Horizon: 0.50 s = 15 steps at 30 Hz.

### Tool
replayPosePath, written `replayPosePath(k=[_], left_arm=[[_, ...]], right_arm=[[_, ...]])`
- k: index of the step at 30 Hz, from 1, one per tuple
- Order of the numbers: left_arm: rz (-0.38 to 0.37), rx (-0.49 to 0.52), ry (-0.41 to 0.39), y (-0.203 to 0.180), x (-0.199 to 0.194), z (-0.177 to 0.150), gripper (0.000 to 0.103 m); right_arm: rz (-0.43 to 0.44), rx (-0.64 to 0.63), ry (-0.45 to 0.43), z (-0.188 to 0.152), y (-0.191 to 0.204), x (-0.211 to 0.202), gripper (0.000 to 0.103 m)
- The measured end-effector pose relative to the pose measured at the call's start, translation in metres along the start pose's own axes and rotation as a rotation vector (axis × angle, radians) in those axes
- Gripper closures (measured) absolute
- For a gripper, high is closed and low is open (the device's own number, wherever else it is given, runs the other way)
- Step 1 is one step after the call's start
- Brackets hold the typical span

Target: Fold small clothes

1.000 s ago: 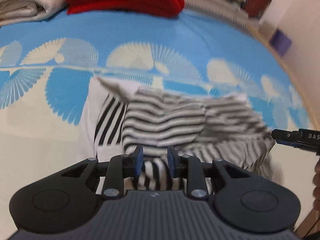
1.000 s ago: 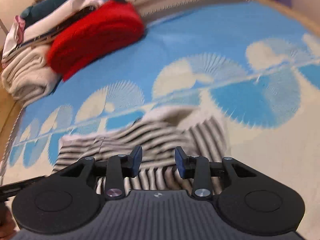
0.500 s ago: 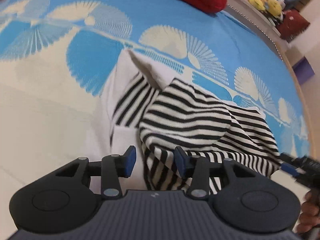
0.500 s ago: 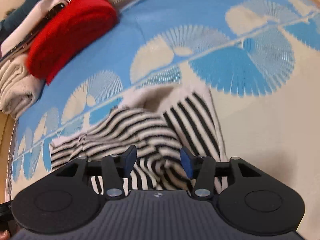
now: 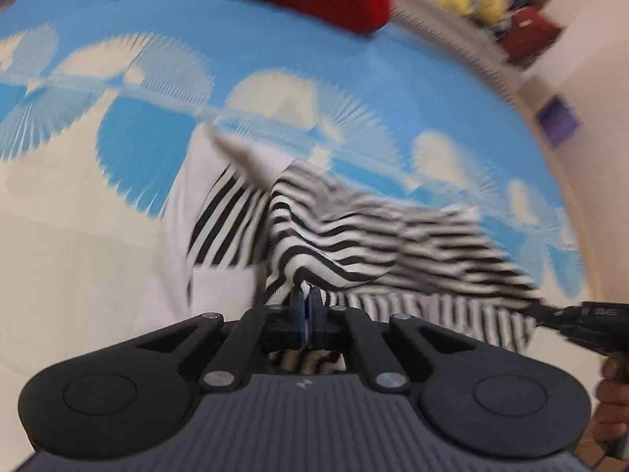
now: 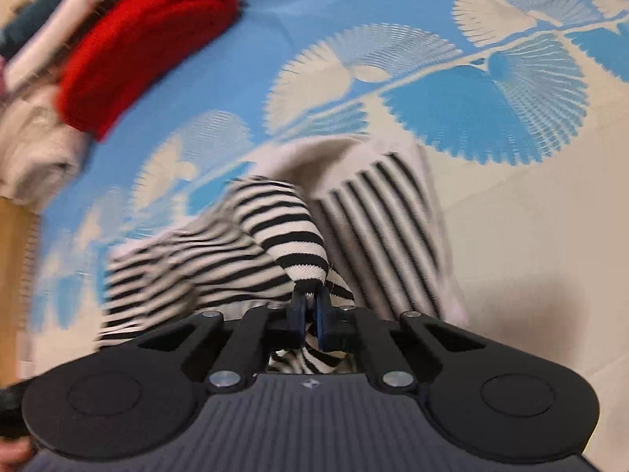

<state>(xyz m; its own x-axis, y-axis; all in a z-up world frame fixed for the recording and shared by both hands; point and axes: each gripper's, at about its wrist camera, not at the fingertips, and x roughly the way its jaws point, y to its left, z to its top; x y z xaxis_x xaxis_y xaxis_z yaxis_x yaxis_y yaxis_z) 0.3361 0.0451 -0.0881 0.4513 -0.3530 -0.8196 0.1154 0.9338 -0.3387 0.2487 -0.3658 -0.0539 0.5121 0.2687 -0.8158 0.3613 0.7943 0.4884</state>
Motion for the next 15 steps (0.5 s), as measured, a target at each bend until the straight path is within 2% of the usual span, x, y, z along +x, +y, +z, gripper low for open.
replayPosePath(k=[2,4,7,9,11,13,15], left_arm=[[-0.002,0.028,-0.008,0.000,-0.010,0.000,0.102],[0.040,0.034,0.044,0.004,-0.002,-0.003,0.102],[0.133,0.050,0.155,0.007,0.024,-0.012,0.100],[0.169,0.071,0.187,0.004,0.033,-0.015,0.090],[0.166,0.084,0.121,-0.002,0.026,-0.010,0.083],[0.120,0.075,0.001,-0.005,0.009,-0.003,0.082],[0.050,0.082,-0.044,-0.011,0.001,0.000,0.082]], right_arm=[[0.027,0.007,0.007,-0.001,0.000,-0.012,0.099],[0.017,0.020,0.025,-0.003,-0.007,-0.013,0.099],[-0.059,0.053,0.100,-0.009,-0.023,0.004,0.099],[-0.103,0.089,0.153,-0.013,-0.033,0.020,0.094],[-0.157,0.087,0.145,-0.014,-0.034,0.025,0.074],[-0.185,0.022,0.042,-0.010,-0.019,0.014,0.072],[-0.162,-0.098,-0.060,-0.009,0.004,0.001,0.069]])
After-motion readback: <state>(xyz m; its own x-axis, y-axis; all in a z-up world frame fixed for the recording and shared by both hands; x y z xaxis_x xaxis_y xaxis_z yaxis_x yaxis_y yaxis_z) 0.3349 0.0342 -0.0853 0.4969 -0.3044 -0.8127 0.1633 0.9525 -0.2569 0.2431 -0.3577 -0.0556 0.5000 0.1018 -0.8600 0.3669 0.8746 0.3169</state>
